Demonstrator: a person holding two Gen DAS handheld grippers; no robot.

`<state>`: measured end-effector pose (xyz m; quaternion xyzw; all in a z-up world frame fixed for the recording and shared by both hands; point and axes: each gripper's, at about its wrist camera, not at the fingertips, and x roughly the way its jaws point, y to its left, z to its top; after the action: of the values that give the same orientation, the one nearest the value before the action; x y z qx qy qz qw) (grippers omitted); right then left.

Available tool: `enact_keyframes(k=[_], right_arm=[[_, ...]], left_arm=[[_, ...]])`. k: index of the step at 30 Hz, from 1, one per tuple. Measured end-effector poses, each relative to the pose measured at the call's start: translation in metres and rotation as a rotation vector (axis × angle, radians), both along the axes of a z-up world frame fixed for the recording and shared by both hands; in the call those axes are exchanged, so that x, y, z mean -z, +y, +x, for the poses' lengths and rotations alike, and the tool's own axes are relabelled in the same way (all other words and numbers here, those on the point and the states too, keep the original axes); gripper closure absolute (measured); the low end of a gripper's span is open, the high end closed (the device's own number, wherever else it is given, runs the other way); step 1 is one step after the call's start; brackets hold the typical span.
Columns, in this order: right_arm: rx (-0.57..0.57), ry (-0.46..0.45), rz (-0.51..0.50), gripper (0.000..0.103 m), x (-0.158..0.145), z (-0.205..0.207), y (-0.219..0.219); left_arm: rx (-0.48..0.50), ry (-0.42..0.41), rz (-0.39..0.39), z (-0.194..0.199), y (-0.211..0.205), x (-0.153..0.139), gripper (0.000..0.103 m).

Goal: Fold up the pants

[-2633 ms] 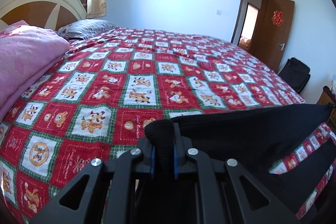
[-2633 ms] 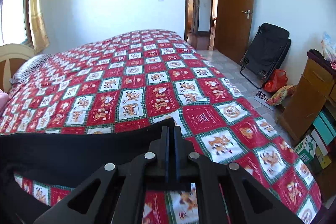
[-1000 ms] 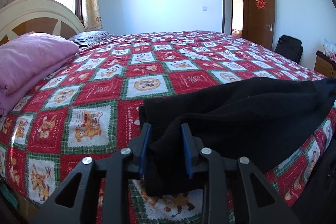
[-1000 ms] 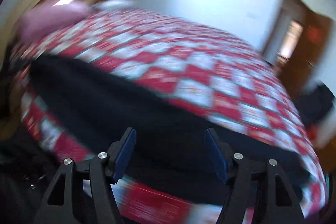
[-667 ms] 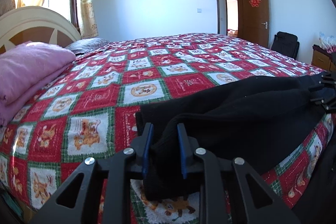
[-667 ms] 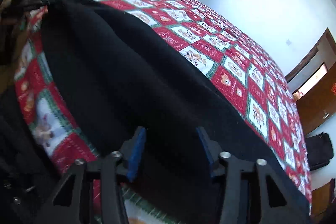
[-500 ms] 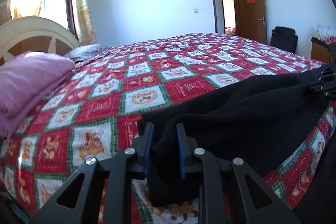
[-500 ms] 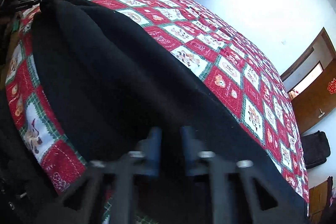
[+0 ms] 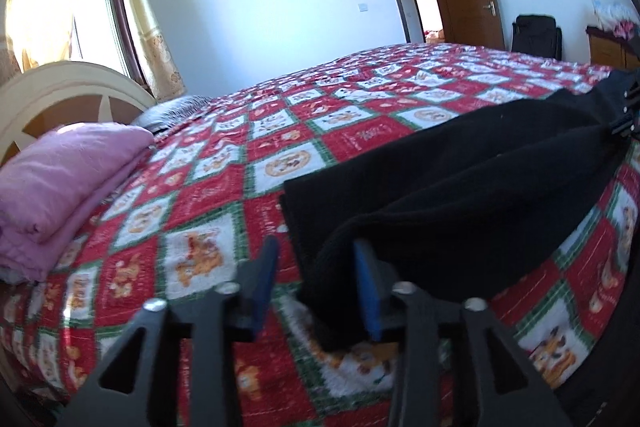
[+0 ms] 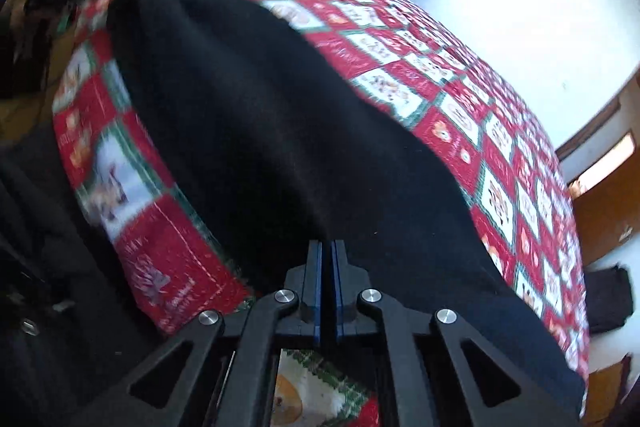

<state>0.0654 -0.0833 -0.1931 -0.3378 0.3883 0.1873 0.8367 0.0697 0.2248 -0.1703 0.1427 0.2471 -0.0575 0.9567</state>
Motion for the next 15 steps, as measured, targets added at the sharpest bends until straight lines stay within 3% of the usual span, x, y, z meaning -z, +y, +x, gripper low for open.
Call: enact_keyframes(k=[2,4,10,12,15], right_arm=[[0.001,-0.023,-0.002,0.086,-0.004,-0.004,0.0],[0.003,-0.047,0.01,0.057,-0.012,-0.01,-0.003],[-0.063,-0.082,0.117,0.056,-0.03,-0.03,0.011],[-0.088,-0.074,0.14,0.056,-0.027,-0.028,0.023],[-0.109,-0.082,0.107,0.056,-0.014,-0.02,0.043]], left_arm=[[-0.011,0.006,0.023,-0.006,0.008,0.0,0.041],[-0.038,0.007,0.057,-0.013,0.019,0.002,0.028],[-0.161,0.047,0.114,-0.03,0.058,0.011,0.028],[-0.218,0.048,0.09,-0.034,0.072,0.012,0.028],[-0.247,0.012,-0.007,-0.039,0.077,0.001,0.028]])
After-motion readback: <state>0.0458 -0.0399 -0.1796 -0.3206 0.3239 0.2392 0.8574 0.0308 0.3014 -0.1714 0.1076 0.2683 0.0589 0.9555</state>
